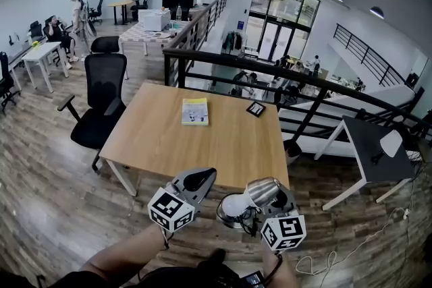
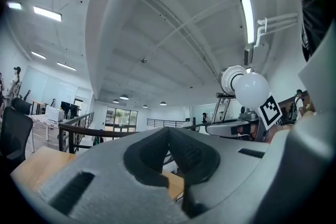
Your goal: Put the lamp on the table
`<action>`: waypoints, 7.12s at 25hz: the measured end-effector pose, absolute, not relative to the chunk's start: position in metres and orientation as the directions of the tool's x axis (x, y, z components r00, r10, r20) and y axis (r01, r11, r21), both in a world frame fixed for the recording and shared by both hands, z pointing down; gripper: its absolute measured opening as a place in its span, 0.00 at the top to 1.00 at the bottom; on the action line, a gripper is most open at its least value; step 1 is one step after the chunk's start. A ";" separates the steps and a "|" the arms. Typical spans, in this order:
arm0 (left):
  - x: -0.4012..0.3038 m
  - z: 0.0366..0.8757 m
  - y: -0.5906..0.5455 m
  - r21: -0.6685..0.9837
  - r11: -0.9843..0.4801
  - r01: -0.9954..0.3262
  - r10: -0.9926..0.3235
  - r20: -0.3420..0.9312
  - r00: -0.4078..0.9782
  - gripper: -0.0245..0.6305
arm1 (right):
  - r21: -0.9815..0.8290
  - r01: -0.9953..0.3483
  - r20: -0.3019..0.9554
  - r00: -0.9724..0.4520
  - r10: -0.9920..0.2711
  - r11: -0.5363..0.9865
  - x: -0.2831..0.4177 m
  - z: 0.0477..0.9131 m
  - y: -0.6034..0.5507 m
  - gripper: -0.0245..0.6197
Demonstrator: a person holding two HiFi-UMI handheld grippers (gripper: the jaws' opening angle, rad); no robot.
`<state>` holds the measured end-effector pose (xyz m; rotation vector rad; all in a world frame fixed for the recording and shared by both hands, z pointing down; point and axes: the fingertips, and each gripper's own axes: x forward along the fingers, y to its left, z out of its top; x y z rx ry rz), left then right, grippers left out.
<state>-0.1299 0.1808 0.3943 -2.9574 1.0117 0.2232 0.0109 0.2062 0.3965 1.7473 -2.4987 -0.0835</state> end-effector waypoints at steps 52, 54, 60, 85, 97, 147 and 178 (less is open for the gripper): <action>0.037 0.423 -0.080 0.092 -0.791 -0.605 -0.611 -0.112 0.783 0.95 | 0.090 -0.906 0.112 -0.404 -0.908 0.414 0.159 0.421 -0.052 0.89; 0.037 0.425 -0.101 0.092 -0.799 -0.594 -0.601 -0.110 0.791 0.95 | 0.087 -0.908 0.118 -0.399 -0.909 0.410 0.158 0.425 -0.070 0.89; 0.038 0.433 -0.170 0.093 -0.827 -0.554 -0.561 -0.101 0.821 0.95 | 0.074 -0.919 0.139 -0.375 -0.917 0.387 0.159 0.439 -0.126 0.89; 0.040 0.436 -0.337 0.088 -0.883 -0.460 -0.467 -0.096 0.879 0.95 | 0.060 -0.945 0.160 -0.309 -0.937 0.322 0.157 0.450 -0.290 0.89; 0.055 0.463 -0.374 0.115 -0.863 -0.491 -0.500 -0.068 0.863 0.95 | 0.055 -0.933 0.206 -0.338 -0.919 0.355 0.172 0.475 -0.330 0.89; 0.084 0.548 -0.457 0.221 -0.803 -0.553 -0.560 0.037 0.828 0.95 | 0.019 -0.921 0.368 -0.355 -0.859 0.389 0.220 0.591 -0.408 0.87; 0.034 0.506 -0.395 0.190 -0.802 -0.566 -0.578 -0.009 0.816 0.95 | 0.081 -0.933 0.346 -0.304 -0.888 0.351 0.185 0.574 -0.351 0.81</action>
